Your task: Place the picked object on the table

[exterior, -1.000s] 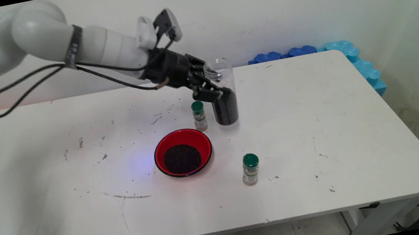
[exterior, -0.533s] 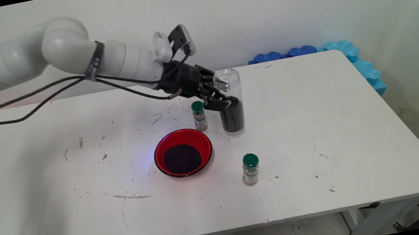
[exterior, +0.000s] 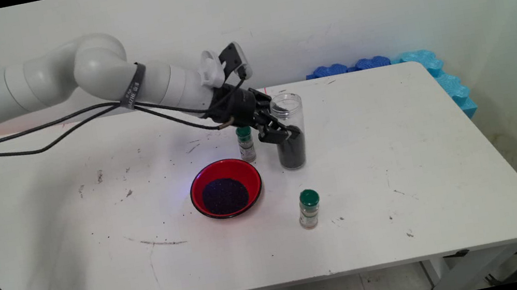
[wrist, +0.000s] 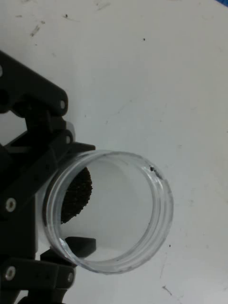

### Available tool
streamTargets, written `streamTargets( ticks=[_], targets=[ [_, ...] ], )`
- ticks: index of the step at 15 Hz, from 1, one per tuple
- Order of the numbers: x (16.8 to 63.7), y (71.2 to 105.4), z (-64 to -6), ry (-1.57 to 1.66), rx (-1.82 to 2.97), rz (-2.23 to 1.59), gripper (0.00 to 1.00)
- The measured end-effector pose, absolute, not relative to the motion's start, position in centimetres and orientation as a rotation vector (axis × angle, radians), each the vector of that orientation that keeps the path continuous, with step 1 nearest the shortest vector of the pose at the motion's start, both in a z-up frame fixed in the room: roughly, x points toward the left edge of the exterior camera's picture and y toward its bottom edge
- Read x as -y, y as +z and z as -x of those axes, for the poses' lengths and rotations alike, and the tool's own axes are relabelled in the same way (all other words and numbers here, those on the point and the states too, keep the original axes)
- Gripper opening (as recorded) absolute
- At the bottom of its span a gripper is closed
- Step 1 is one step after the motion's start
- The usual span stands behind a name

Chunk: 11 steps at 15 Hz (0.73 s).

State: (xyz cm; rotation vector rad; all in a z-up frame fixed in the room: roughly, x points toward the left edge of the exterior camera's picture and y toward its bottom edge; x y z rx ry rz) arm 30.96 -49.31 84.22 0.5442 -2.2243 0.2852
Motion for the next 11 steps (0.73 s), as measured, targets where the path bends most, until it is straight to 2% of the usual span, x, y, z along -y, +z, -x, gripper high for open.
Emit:
streamTargets(
  ticks=[8, 9, 11],
  targets=[
    [49.7, 82.9, -30.6, 0.287, 2.231, -0.544, 0.00],
    [49.7, 82.8, -30.5, 0.288, 2.232, -0.543, 1.00],
    [49.7, 82.7, -30.5, 0.288, 2.233, -0.542, 1.00]
  ],
)
